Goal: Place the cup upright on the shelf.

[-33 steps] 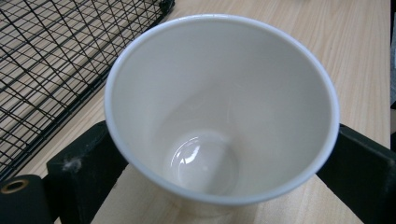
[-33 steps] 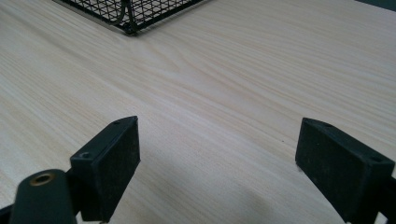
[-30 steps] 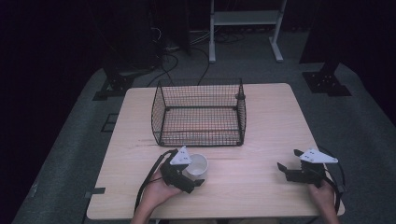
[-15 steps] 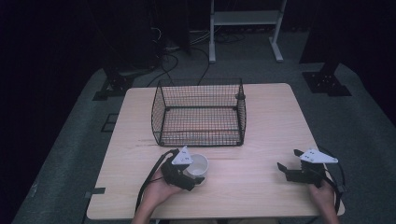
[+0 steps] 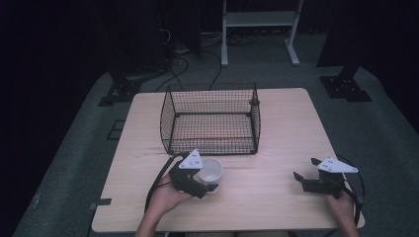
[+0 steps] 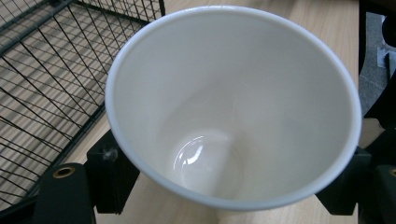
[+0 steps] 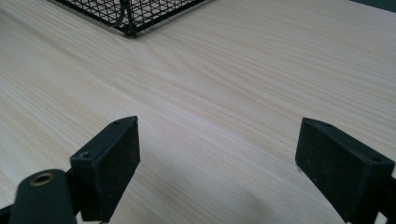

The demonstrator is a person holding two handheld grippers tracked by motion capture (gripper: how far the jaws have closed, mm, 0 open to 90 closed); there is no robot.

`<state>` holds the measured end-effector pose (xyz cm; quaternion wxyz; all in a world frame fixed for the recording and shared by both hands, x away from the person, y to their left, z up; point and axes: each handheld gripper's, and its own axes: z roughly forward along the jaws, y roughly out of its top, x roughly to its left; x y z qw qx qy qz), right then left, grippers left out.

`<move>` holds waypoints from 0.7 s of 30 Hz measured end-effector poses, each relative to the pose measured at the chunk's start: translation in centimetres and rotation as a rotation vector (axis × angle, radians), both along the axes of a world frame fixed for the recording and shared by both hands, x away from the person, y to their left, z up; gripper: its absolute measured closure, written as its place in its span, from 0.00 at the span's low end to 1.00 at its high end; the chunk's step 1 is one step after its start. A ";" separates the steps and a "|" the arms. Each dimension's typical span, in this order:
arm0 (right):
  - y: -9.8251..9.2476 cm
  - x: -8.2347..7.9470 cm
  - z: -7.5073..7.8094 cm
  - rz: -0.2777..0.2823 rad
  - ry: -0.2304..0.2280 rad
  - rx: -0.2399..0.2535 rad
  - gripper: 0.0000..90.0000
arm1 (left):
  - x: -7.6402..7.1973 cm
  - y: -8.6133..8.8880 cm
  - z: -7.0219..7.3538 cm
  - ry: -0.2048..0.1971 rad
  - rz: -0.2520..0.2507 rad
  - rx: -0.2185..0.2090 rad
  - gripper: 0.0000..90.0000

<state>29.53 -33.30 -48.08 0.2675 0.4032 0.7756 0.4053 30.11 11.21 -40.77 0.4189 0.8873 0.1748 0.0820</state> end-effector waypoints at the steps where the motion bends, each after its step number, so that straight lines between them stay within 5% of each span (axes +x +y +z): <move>1: 0.0 0.0 0.0 -0.001 0.000 0.002 0.15 | 0.0 0.0 0.2 0.000 -0.003 0.000 0.23; 21: -0.2 0.0 0.0 -0.002 -0.001 0.017 0.15 | 1.3 -0.4 3.9 -0.044 -0.030 0.003 0.23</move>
